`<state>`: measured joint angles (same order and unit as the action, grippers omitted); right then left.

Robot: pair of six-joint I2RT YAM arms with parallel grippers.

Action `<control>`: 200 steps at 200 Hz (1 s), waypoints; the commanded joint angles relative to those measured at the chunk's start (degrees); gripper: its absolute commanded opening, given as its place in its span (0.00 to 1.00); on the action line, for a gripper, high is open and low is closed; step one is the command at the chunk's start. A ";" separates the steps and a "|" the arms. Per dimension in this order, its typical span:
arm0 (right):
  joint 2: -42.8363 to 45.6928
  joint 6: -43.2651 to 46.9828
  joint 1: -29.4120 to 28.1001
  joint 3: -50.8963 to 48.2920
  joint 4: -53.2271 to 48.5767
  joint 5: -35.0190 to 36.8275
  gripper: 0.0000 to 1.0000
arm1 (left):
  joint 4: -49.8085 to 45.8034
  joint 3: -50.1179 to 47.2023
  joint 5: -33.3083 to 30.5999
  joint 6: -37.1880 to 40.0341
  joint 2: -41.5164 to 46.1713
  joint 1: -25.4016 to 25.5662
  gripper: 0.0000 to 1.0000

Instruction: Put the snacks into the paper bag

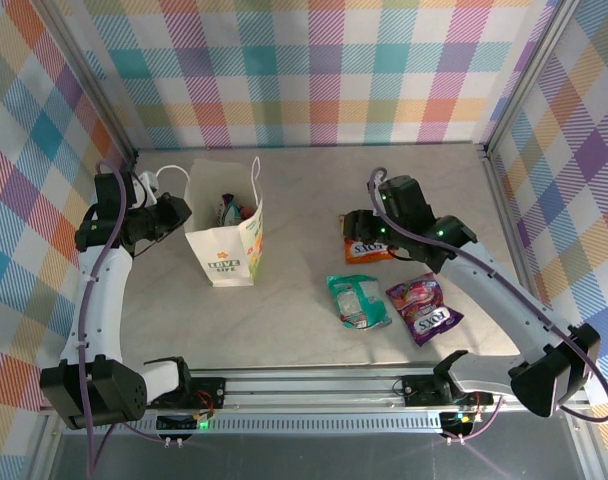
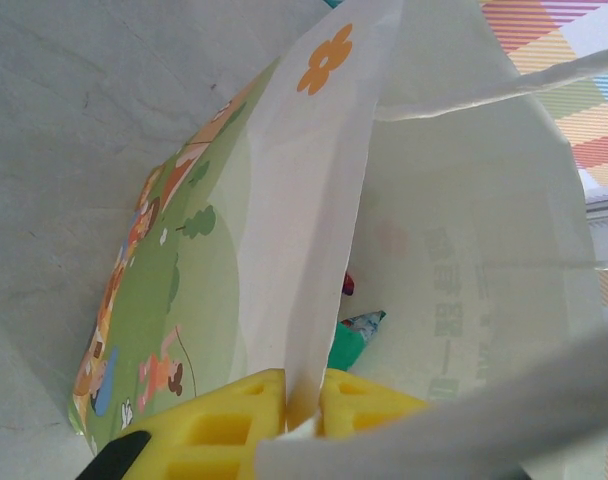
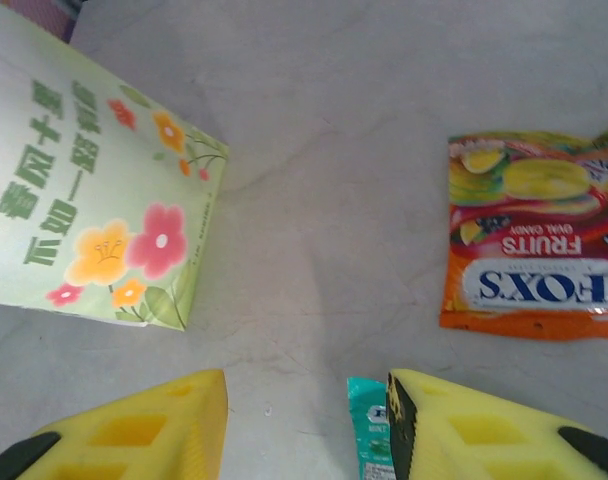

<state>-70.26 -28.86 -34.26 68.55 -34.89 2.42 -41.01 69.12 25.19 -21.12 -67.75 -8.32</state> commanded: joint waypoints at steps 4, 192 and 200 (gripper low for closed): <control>1.08 -4.41 1.18 -2.63 1.04 -0.45 0.47 | -2.92 -0.74 -0.67 1.68 1.20 0.30 0.16; -4.56 -21.76 15.67 -17.17 10.26 -6.63 0.68 | -5.04 0.66 -2.32 3.81 -0.29 0.23 0.18; -5.09 -22.39 16.50 -17.76 11.16 -7.42 0.69 | -5.01 0.66 -2.34 3.87 -0.48 0.22 0.18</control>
<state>-74.08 -48.23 -19.86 52.38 -27.83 -1.48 -44.07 69.12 23.29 -18.35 -67.77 -8.32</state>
